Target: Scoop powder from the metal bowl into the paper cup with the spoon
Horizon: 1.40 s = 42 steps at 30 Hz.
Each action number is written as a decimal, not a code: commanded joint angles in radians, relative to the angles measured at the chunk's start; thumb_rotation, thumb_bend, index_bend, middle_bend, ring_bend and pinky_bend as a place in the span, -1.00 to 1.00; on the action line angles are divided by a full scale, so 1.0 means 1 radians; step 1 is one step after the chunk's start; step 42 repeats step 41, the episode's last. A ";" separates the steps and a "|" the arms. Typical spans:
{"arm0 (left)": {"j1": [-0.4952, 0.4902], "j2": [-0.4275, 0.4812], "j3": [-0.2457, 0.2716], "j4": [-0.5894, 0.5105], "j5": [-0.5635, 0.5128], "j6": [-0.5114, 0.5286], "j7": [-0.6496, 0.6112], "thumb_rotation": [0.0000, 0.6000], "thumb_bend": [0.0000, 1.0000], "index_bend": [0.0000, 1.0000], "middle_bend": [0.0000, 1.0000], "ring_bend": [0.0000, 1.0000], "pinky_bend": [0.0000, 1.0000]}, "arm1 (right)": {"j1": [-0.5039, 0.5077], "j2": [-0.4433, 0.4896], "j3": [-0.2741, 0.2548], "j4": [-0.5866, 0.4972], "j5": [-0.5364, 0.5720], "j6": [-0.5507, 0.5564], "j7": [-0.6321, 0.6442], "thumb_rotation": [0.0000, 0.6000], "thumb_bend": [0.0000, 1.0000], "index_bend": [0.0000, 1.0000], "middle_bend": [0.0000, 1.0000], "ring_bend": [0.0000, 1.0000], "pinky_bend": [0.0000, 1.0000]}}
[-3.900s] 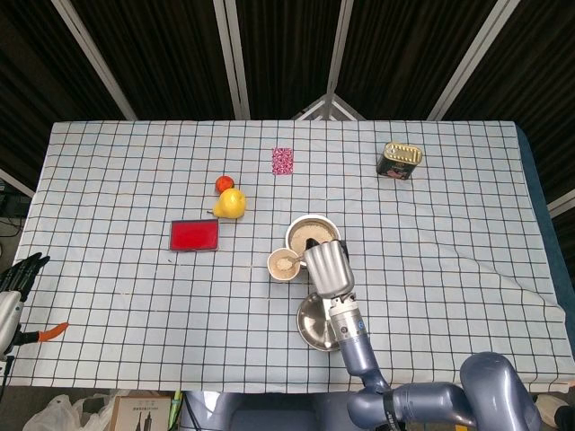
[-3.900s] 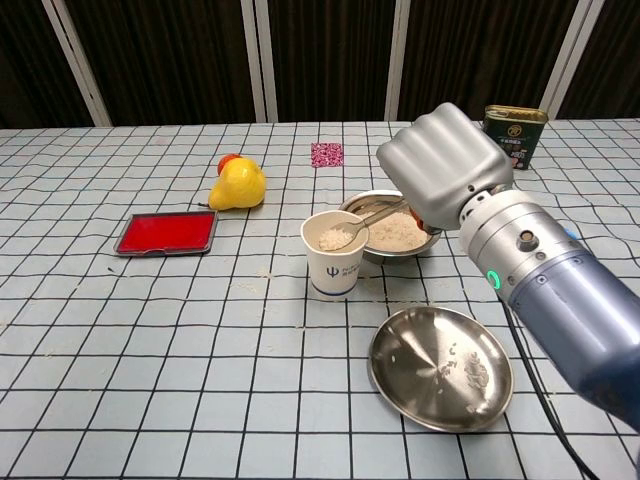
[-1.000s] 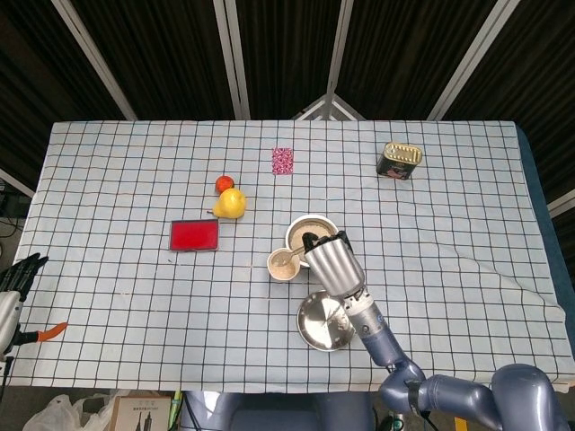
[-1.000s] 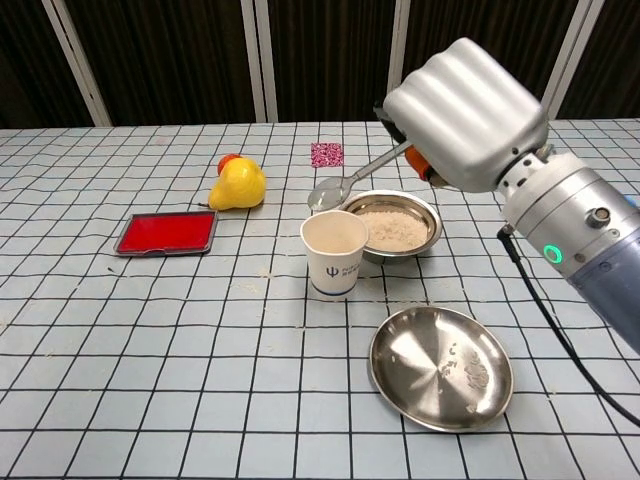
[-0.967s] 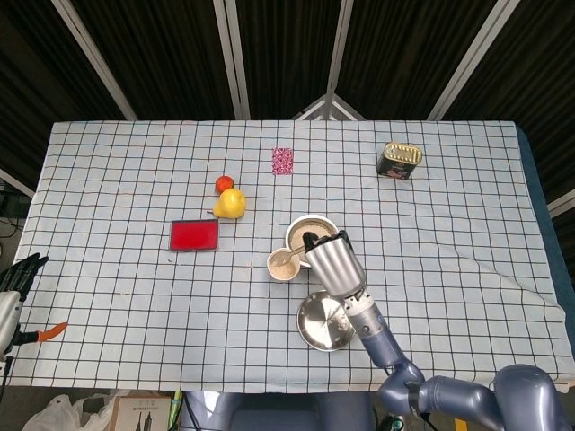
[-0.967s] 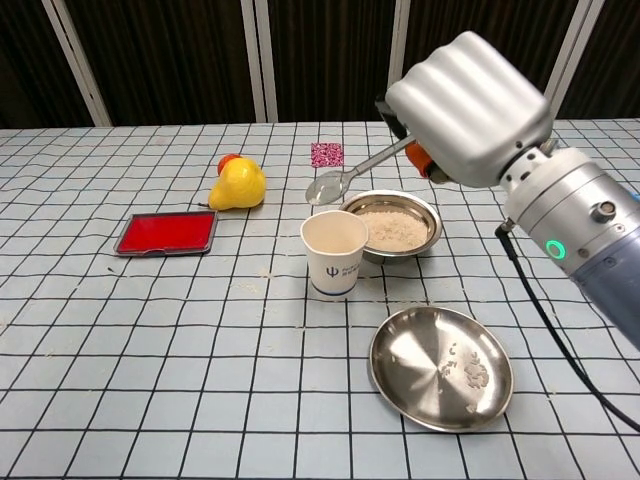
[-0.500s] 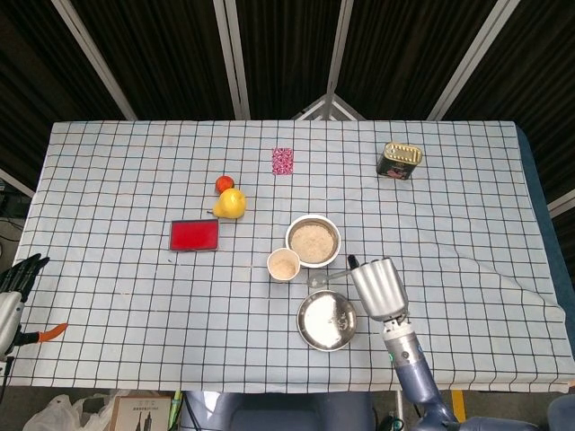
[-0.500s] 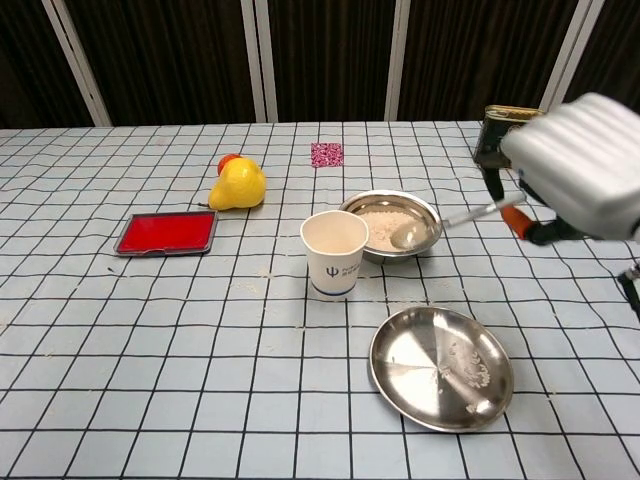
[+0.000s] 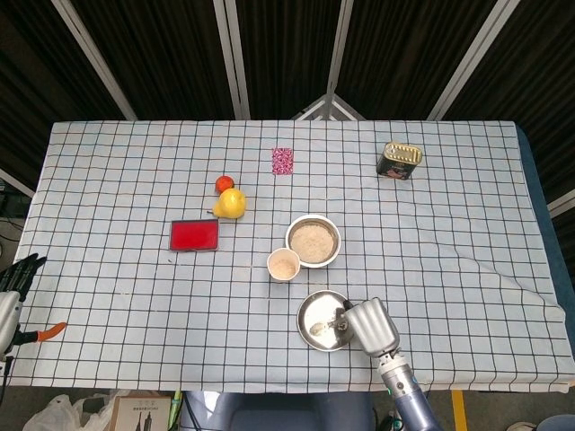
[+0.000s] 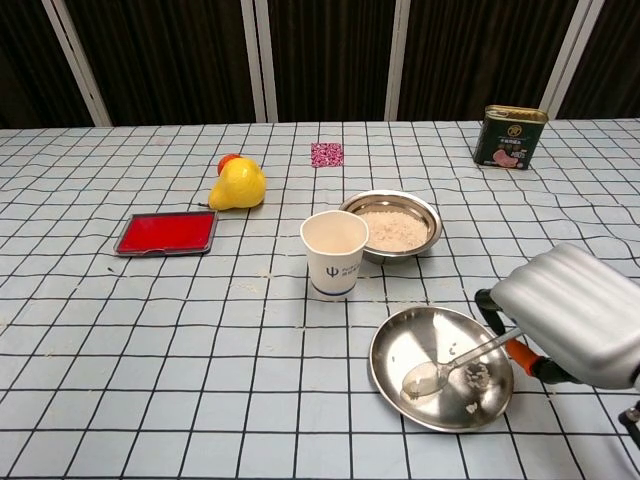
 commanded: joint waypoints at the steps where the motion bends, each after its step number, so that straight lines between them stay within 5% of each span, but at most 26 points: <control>1: -0.001 0.000 -0.001 0.000 -0.001 -0.002 -0.003 1.00 -1.00 -1.00 -1.00 -1.00 -1.00 | -0.003 -0.017 0.012 0.012 0.005 -0.009 -0.024 1.00 0.39 0.05 0.86 1.00 0.94; 10: -0.001 0.002 -0.001 0.003 0.000 -0.003 -0.007 1.00 -1.00 -1.00 -1.00 -1.00 -1.00 | -0.012 -0.004 0.030 0.009 -0.008 0.002 -0.081 1.00 0.17 -0.64 0.86 1.00 0.94; 18: 0.000 0.000 0.000 0.005 0.002 -0.001 -0.001 1.00 -1.00 -1.00 -1.00 -1.00 -1.00 | -0.029 0.079 0.050 -0.046 -0.040 0.042 -0.072 1.00 0.16 -0.73 0.82 0.96 0.88; 23: -0.001 -0.002 0.002 0.013 0.011 0.000 0.006 1.00 -1.00 -1.00 -1.00 -1.00 -1.00 | -0.057 0.202 0.058 -0.104 -0.076 0.101 0.010 1.00 0.12 -0.81 0.41 0.58 0.64; 32: 0.016 -0.029 0.006 0.037 0.038 0.053 0.066 1.00 -1.00 -1.00 -1.00 -1.00 -1.00 | -0.167 0.488 0.022 -0.142 -0.058 0.161 0.432 1.00 -0.18 -1.00 -0.91 -0.90 -0.47; 36: 0.024 -0.055 0.000 0.058 0.050 0.088 0.101 1.00 -1.00 -1.00 -1.00 -1.00 -1.00 | -0.202 0.560 0.004 -0.144 -0.047 0.151 0.566 1.00 -0.24 -1.00 -1.00 -1.00 -0.65; 42: 0.029 -0.073 -0.003 0.074 0.064 0.111 0.119 1.00 -1.00 -1.00 -1.00 -1.00 -1.00 | -0.223 0.575 0.001 -0.117 -0.104 0.185 0.610 1.00 -0.24 -1.00 -1.00 -1.00 -0.67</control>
